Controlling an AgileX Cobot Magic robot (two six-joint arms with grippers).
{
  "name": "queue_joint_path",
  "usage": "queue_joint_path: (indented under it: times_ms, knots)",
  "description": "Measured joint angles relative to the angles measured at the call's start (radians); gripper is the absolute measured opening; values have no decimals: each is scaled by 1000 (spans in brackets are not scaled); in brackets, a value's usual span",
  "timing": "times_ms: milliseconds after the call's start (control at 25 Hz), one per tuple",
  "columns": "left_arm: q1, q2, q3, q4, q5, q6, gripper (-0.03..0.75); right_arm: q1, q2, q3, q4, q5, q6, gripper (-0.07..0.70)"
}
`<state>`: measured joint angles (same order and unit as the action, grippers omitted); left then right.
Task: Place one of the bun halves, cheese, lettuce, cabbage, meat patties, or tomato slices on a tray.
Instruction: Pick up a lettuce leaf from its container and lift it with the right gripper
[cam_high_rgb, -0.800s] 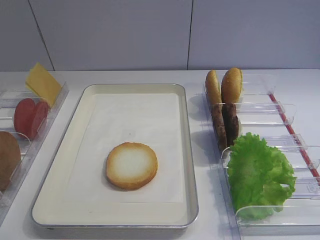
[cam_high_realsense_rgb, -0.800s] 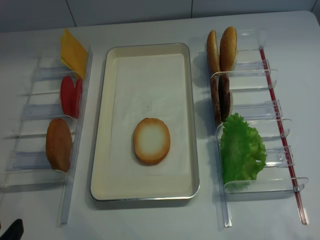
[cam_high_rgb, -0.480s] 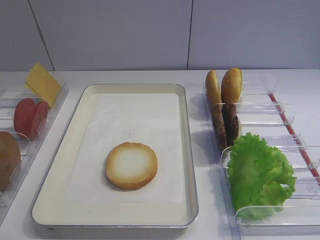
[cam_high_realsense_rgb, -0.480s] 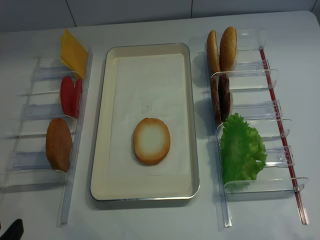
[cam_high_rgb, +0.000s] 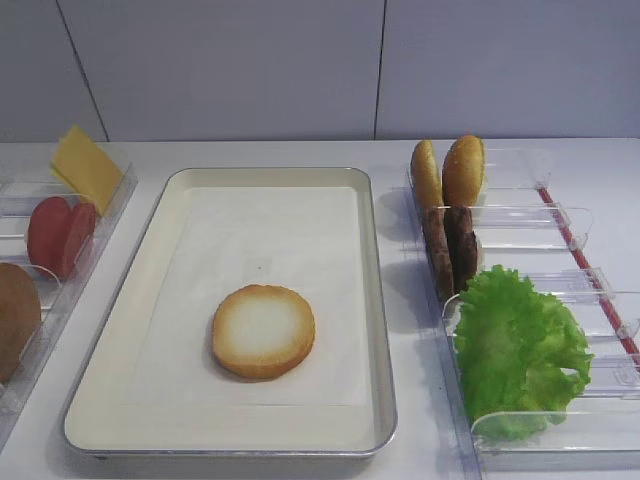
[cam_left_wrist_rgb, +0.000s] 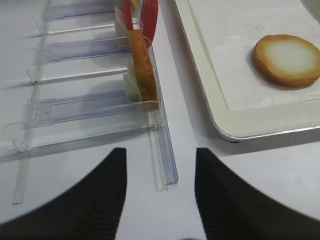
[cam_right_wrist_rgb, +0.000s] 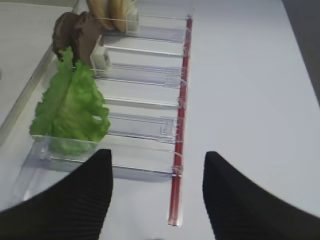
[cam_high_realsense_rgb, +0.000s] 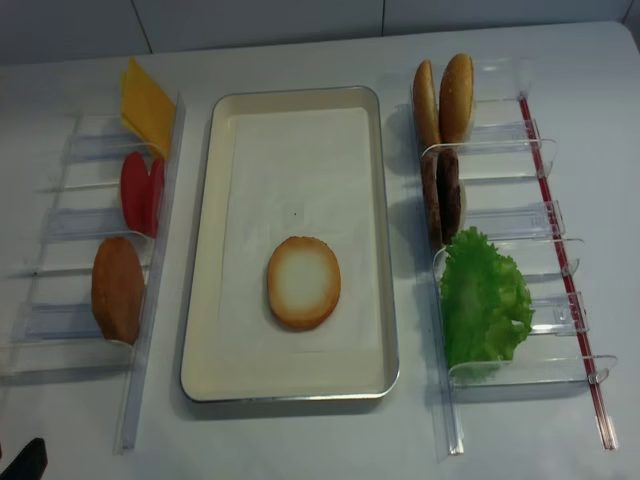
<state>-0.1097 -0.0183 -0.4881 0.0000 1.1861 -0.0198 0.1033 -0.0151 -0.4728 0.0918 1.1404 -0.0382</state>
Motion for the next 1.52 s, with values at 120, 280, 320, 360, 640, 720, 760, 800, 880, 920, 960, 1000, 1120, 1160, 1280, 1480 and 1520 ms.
queue_joint_path:
  times_ms: [120, 280, 320, 360, 640, 720, 760, 800, 880, 920, 960, 1000, 1120, 1160, 1280, 1480, 1520]
  knots:
    - [0, 0, 0, 0, 0, 0, 328, 0, 54, 0, 99, 0, -4, 400]
    - [0, 0, 0, 0, 0, 0, 328, 0, 186, -23, 202, -5, 9, 400]
    - [0, 0, 0, 0, 0, 0, 328, 0, 222, -33, 218, -7, 14, 400]
    - [0, 0, 0, 0, 0, 0, 328, 0, 259, -42, 238, -7, 17, 400]
    - [0, 0, 0, 0, 0, 0, 328, 0, 486, -94, 346, -16, 20, 507]
    - [0, 0, 0, 0, 0, 0, 328, 0, 548, -96, 371, -16, 16, 560]
    - [0, 0, 0, 0, 0, 0, 328, 0, 583, -96, 379, -16, 11, 583]
    - [0, 0, 0, 0, 0, 0, 328, 0, 617, -98, 390, -22, 5, 600]
    - [0, 0, 0, 0, 0, 0, 328, 0, 675, -98, 415, -44, -6, 615]
    - [0, 0, 0, 0, 0, 0, 328, 0, 704, -98, 425, -55, -16, 619]
    - [0, 0, 0, 0, 0, 0, 328, 0, 727, -98, 441, -71, -24, 621]
    - [0, 0, 0, 0, 0, 0, 328, 0, 752, -98, 456, -85, -34, 622]
    - [0, 0, 0, 0, 0, 0, 328, 0, 816, -98, 517, -114, -91, 622]
    - [0, 0, 0, 0, 0, 0, 328, 0, 836, -98, 533, -125, -107, 622]
    - [0, 0, 0, 0, 0, 0, 328, 0, 895, -98, 555, -152, -144, 622]
    - [0, 0, 0, 0, 0, 0, 328, 0, 976, -100, 608, -182, -201, 622]
    - [0, 0, 0, 0, 0, 0, 328, 0, 985, -100, 614, -184, -209, 622]
